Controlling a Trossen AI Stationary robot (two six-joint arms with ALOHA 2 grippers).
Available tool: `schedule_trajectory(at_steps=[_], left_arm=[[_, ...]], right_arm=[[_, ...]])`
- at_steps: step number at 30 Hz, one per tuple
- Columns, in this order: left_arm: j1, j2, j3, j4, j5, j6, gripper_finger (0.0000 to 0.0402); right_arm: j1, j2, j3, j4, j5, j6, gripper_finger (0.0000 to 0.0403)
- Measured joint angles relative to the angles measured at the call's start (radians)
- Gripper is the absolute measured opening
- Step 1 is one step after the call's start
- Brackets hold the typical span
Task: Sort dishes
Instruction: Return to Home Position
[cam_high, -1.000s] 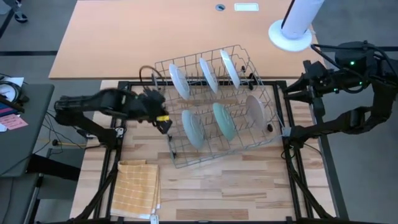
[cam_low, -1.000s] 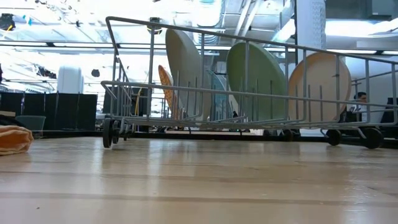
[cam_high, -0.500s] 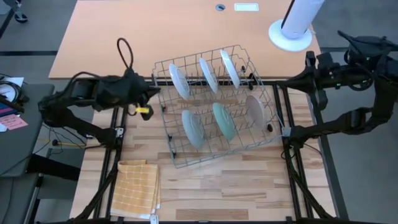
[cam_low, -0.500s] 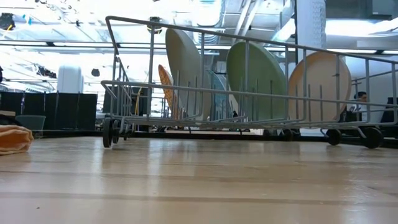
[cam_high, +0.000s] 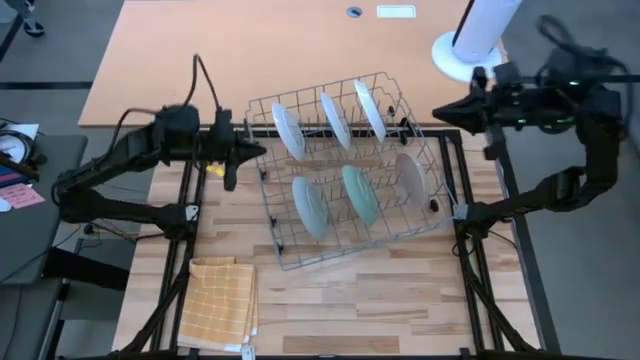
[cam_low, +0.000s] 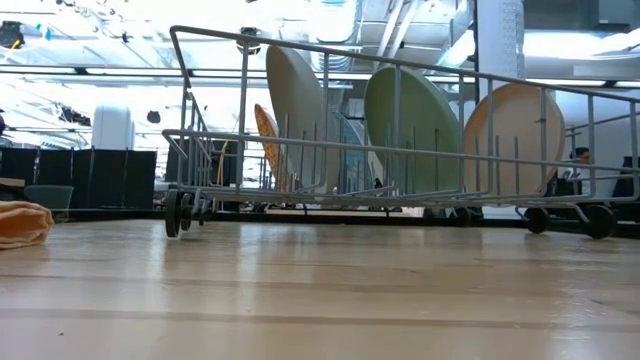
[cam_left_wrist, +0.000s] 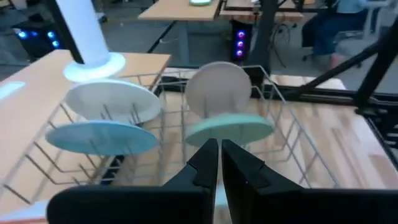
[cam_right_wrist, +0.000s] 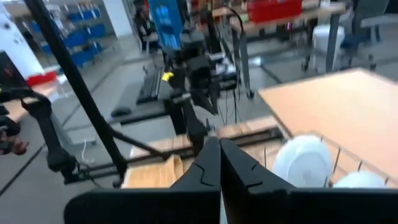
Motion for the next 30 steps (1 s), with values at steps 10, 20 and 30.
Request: schedule_trajectory(at_steps=[10, 20, 30], left_arm=[[-0.034, -0.306, -0.478, 0.335, -0.060, -0.070, 0.0002], [-0.047, -0.502, -0.810, 0.483, -0.048, -0.020, 0.0001], [-0.063, -0.633, -0.933, 0.487, -0.031, 0.044, 0.0000]], right_arm=[[0.217, 0.054, -0.057, -0.087, 0.129, -0.035, 0.0000], [0.568, -0.267, -0.769, 0.299, 0.355, -0.003, 0.0000], [0.825, -0.519, -1.519, 0.897, 0.648, 0.023, 0.0000]])
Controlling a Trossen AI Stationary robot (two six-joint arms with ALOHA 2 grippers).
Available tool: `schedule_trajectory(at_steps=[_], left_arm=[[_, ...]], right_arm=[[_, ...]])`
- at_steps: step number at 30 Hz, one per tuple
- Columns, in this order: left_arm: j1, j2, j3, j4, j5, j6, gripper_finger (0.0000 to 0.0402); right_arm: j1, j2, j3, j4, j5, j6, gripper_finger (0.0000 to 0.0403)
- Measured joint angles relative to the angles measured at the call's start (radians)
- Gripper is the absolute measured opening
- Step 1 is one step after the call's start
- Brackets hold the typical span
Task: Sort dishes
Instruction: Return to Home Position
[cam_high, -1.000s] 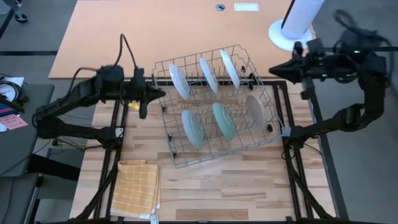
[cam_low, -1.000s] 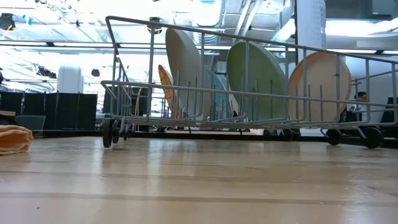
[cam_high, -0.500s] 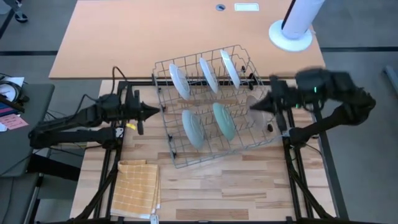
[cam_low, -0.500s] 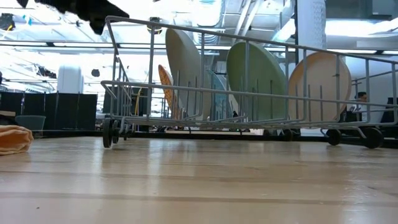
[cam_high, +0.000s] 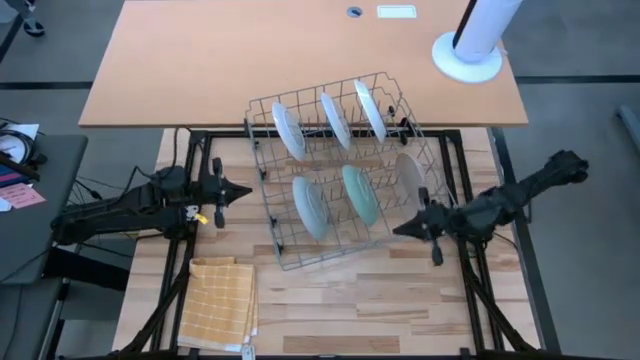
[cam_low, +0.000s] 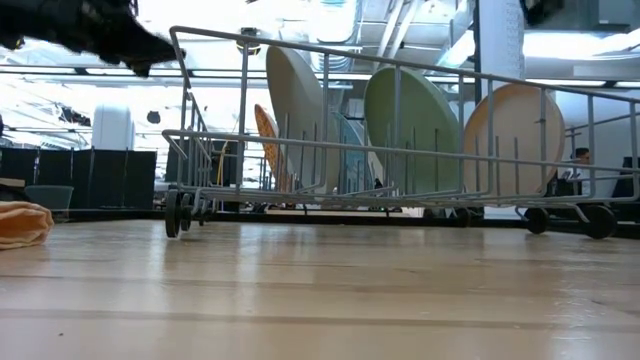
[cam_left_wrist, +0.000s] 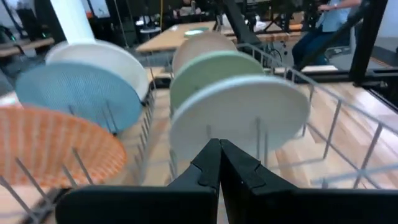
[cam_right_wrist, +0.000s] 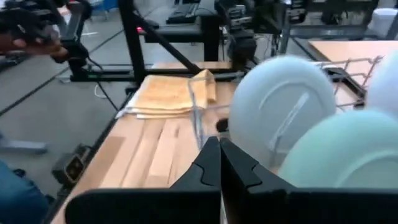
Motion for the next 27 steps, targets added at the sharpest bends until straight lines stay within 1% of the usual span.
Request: schedule_trajectory(at_steps=[5, 7, 10, 12, 15, 18, 22, 27], left_arm=[[-0.020, -0.044, -0.109, 0.032, 0.010, -0.022, 0.0000], [-0.039, -0.059, -0.160, 0.063, 0.028, -0.025, 0.0000], [-0.075, -0.085, -0.224, 0.133, 0.029, -0.036, 0.0000], [-0.098, -0.105, -0.255, 0.166, 0.029, -0.041, 0.0000], [-0.139, -0.140, -0.268, 0.162, 0.029, -0.059, 0.0000], [-0.180, -0.172, -0.269, 0.156, 0.029, -0.066, 0.0000], [-0.200, -0.213, -0.270, 0.142, 0.025, -0.039, 0.0000], [-0.200, -0.275, -0.270, 0.084, 0.021, -0.018, 0.0000]], right_arm=[[0.128, -0.070, -0.219, 0.280, 0.098, -0.072, 0.0000], [0.173, -0.088, -0.283, 0.356, 0.140, -0.101, 0.0000], [0.223, -0.095, -0.356, 0.465, 0.192, -0.137, 0.0000], [0.250, -0.090, -0.384, 0.539, 0.209, -0.154, 0.0000], [0.289, -0.063, -0.410, 0.639, 0.217, -0.158, 0.0000], [0.332, -0.023, -0.413, 0.692, 0.236, -0.160, 0.0000], [0.369, -0.008, -0.413, 0.722, 0.335, -0.159, 0.0000], [0.401, -0.009, -0.413, 0.720, 0.396, -0.187, 0.0000]])
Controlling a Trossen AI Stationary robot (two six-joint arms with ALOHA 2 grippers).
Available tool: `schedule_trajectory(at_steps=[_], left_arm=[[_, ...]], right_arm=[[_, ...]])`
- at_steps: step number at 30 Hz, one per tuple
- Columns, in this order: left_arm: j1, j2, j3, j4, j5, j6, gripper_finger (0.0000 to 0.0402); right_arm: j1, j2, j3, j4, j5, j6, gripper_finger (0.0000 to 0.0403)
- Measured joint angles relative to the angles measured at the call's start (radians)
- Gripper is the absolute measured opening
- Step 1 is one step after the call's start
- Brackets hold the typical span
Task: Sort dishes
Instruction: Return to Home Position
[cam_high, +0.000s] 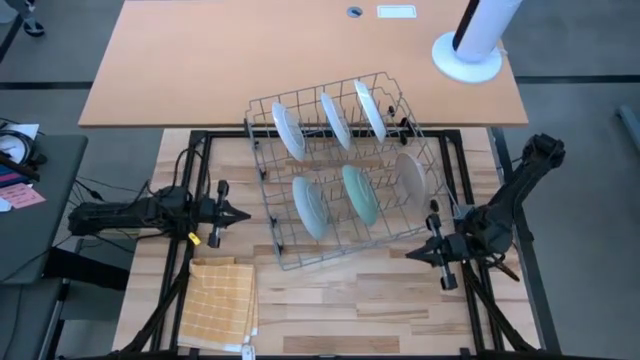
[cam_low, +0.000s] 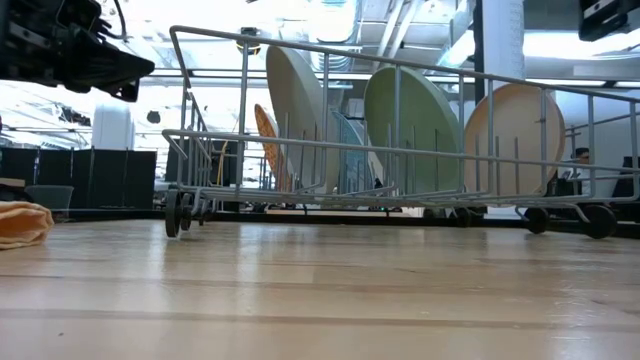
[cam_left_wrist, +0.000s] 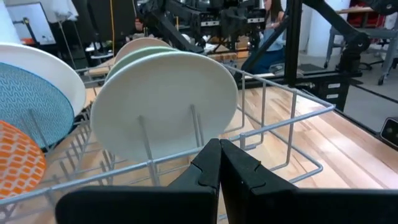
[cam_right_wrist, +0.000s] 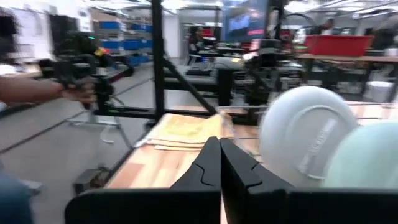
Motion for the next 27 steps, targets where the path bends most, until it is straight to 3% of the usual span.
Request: schedule_trajectory(at_steps=[7, 17, 20, 27], left_arm=[[0.000, -0.067, 0.000, -0.061, -0.007, 0.010, 0.0000], [0.000, -0.064, 0.000, -0.112, -0.050, 0.036, 0.0000], [0.000, -0.064, -0.004, -0.110, -0.042, 0.040, 0.0000], [-0.002, -0.063, -0.111, 0.109, -0.017, 0.048, 0.0000]], right_arm=[[-0.038, -0.059, 0.000, -0.091, -0.009, -0.014, 0.0000], [-0.087, -0.315, -0.002, -0.352, -0.066, -0.018, 0.0000], [-0.086, -0.392, -0.052, -0.341, -0.066, -0.046, 0.0000], [-0.086, -0.561, -0.244, -0.210, -0.068, -0.025, 0.0000]])
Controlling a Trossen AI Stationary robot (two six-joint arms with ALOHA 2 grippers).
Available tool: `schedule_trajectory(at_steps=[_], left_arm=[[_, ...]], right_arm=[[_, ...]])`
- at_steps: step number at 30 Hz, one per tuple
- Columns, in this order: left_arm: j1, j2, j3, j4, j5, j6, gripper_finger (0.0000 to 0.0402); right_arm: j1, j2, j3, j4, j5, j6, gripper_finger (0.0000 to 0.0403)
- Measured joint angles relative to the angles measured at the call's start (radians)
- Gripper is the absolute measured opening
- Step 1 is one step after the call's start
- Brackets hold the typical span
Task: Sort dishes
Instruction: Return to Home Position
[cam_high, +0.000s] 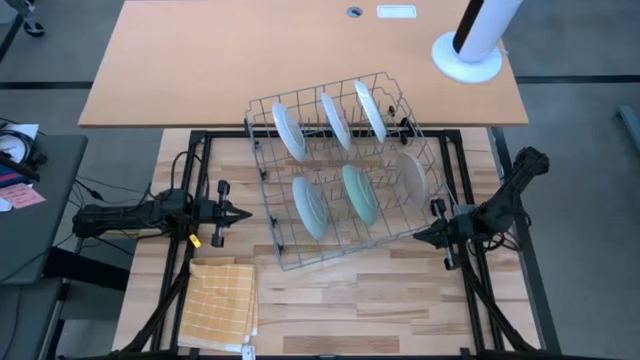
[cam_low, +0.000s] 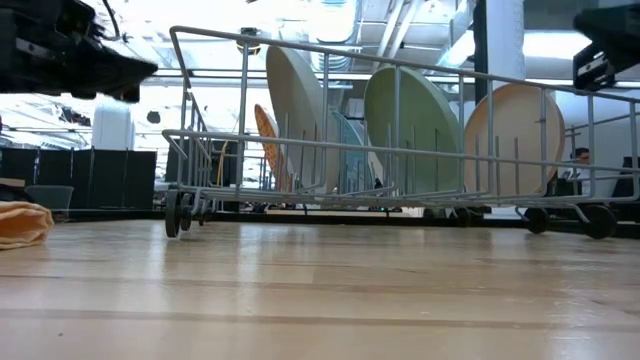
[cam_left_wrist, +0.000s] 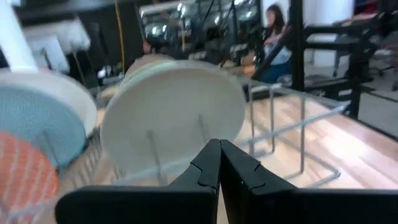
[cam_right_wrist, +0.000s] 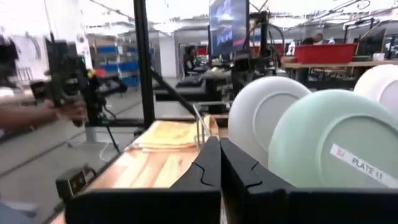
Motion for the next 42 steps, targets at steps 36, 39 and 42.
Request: schedule_trajectory(at_steps=[36, 39, 42], left_arm=[[0.000, -0.001, 0.003, -0.030, -0.121, -0.005, 0.0000], [0.000, -0.001, 0.003, -0.030, -0.121, -0.015, 0.0000], [0.000, -0.001, 0.002, -0.030, -0.121, -0.016, 0.0000]], right_arm=[[-0.429, -0.162, -0.002, -0.202, -0.460, -0.179, 0.0000], [-0.503, -0.162, -0.002, -0.203, -0.541, -0.157, 0.0000], [-0.563, -0.162, -0.002, -0.211, -0.607, -0.131, 0.0000]])
